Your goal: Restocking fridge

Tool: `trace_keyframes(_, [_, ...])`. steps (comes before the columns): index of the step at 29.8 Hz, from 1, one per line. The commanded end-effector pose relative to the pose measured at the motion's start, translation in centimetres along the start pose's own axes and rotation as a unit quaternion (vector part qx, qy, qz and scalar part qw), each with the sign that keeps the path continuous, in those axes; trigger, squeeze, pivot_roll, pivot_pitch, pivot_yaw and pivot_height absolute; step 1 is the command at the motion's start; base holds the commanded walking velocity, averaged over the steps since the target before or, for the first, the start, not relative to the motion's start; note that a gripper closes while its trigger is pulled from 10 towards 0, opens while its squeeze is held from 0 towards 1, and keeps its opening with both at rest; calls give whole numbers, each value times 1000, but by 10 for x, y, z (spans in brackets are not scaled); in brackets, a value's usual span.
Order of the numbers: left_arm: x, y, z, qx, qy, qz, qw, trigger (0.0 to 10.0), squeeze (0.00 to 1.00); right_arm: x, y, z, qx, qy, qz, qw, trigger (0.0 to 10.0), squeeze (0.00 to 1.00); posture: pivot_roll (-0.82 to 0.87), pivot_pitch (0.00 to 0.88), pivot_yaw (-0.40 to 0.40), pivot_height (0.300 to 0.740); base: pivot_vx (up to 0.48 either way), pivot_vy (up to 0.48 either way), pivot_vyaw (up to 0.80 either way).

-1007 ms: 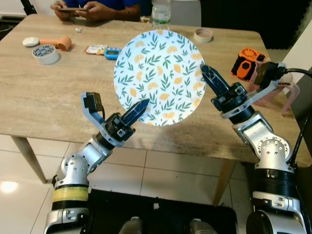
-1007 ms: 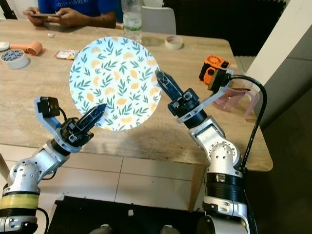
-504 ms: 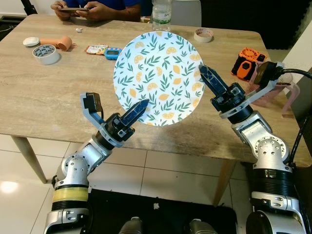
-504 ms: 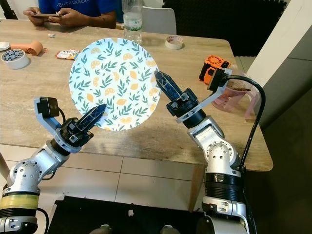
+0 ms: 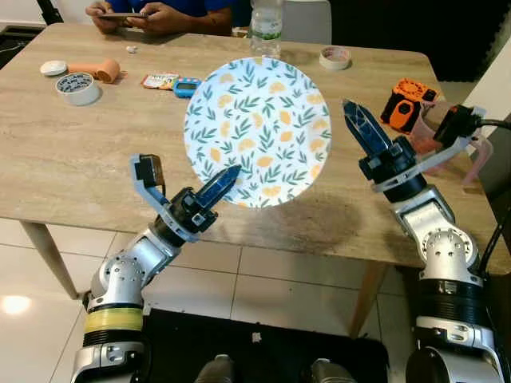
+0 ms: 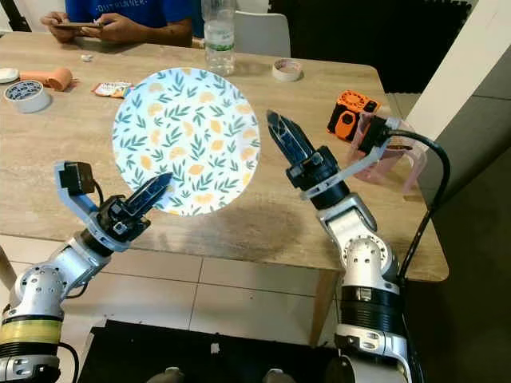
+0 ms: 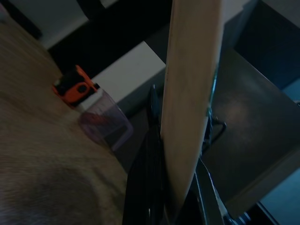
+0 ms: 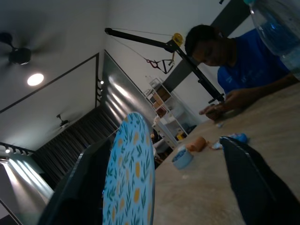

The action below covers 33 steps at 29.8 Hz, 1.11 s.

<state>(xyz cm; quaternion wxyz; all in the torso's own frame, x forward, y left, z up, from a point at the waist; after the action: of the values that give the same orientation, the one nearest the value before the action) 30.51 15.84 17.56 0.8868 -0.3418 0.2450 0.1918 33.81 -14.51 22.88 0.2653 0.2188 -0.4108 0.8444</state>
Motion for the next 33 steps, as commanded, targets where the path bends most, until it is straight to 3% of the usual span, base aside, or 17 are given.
trace_keyframes(1, [5,4,10,-10,-33,28,999,0,0,-8,12,-3,10,3,-18,1000,10000,1000,-2,114,-16,740,0,0,0])
trace_keyframes(6, [10,4,18,-27,-61,56,996,0,0,-16,21,-9,24,7,-45,999,10000,1000,-1,109,-16,740,0,0,0])
trace_keyframes(7, [11,3,19,-28,-77,64,995,4824,0,-19,24,-12,28,6,-56,998,10000,949,0,101,-15,740,0,0,0])
trace_keyframes(8, [10,0,17,-23,-94,64,993,10000,0,-23,28,-16,34,2,-64,997,10000,0,1,97,-14,740,0,0,0])
trace_keyframes(11, [7,-4,8,0,-109,54,993,10000,0,-23,32,-21,42,-2,-64,997,10000,0,3,93,-12,740,0,0,0])
trace_keyframes(20, [8,-16,-16,29,-97,56,993,10000,0,-24,34,-31,55,-6,-62,997,10000,0,8,88,-5,740,0,0,0])
trace_keyframes(21, [7,-20,-28,42,-92,50,994,10000,0,-25,35,-37,66,-6,-65,996,10000,0,8,89,-1,740,-277,0,0])
trace_keyframes(24, [4,-23,-39,51,-83,41,994,10000,0,-28,39,-42,77,-5,-73,994,10000,0,8,91,0,740,-316,0,0])
trace_keyframes(33, [2,-24,-44,58,-81,32,995,10000,0,-30,43,-46,85,-4,-77,993,10000,0,9,93,4,740,-400,0,0])
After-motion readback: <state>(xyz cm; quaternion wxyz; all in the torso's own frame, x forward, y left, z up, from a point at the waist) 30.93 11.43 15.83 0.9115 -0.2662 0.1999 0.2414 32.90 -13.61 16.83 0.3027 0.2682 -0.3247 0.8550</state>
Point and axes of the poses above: a point about 5 cm out from each wrist's last joint towards the gripper, its own y axis pointing back from the gripper into the wrist, its own z axis along the axis of the wrist's last joint, x = y × z, the point moved 2 cm from there along -y, pointing out of the wrist towards the gripper, and after that the axes turned 6 degrees about -y, right-handed, at the moved point
